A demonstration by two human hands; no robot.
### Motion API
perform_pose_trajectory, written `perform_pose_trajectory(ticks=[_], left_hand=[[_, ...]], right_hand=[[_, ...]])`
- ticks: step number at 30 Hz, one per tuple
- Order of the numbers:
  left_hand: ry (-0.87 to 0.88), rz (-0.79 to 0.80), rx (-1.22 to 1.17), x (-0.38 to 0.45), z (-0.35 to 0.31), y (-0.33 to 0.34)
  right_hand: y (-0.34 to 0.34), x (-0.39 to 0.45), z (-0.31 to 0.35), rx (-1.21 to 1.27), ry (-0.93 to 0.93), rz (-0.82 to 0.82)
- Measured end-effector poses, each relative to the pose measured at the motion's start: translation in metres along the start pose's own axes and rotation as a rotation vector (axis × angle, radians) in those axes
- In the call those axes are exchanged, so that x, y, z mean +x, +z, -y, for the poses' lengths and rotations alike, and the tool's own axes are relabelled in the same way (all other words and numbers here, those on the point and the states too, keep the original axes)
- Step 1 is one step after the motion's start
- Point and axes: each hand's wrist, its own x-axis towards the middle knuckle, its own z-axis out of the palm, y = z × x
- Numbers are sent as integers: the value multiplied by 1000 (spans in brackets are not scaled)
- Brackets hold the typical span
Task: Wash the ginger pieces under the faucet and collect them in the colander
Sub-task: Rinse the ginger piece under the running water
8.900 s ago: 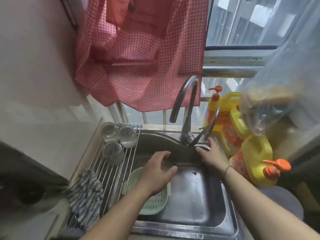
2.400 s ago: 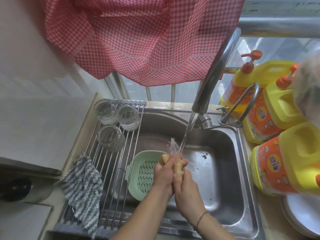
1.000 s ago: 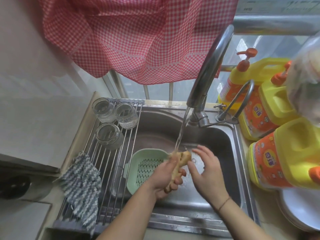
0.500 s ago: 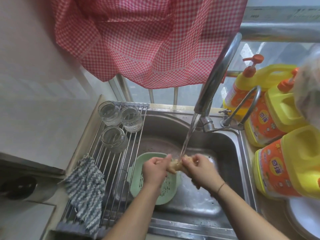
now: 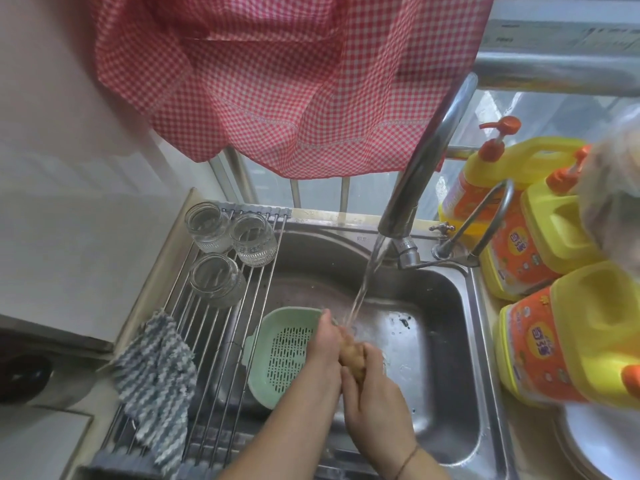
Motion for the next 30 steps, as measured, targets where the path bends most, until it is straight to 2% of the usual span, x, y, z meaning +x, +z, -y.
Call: perform_pose_trajectory(ticks=[2, 6, 8, 10, 12, 15, 18, 20, 22, 24, 27, 30], left_hand=[[-61, 50, -66, 0, 1, 2], [221, 97, -151, -13, 9, 5], [296, 42, -67, -10, 6, 4], [314, -86, 25, -4, -2, 4], [234, -118, -15, -5, -10, 5], [1, 25, -202, -2, -19, 4], [-52, 180, -161, -7, -19, 4], [-58, 271, -89, -15, -16, 5], [-39, 313, -48, -18, -16, 3], [-12, 318, -147, -16, -21, -3], [33, 327, -204, -12, -28, -10], [79, 286, -32, -11, -19, -6]], right_hand=[[-1, 6, 1, 29, 32, -13], [-9, 23, 4, 302, 210, -91], [-6, 20, 6, 275, 157, -66], [-1, 12, 6, 154, 66, -34], [1, 7, 0, 39, -49, -12], [0, 8, -13, -123, -254, 19], [-9, 19, -21, -339, -334, -76], [-13, 30, -26, -341, -343, -150], [-13, 37, -31, -211, -395, -170], [-13, 38, -34, 22, -401, -121], [-16, 34, -32, 404, -217, -78], [-16, 36, -24, 646, 20, 47]])
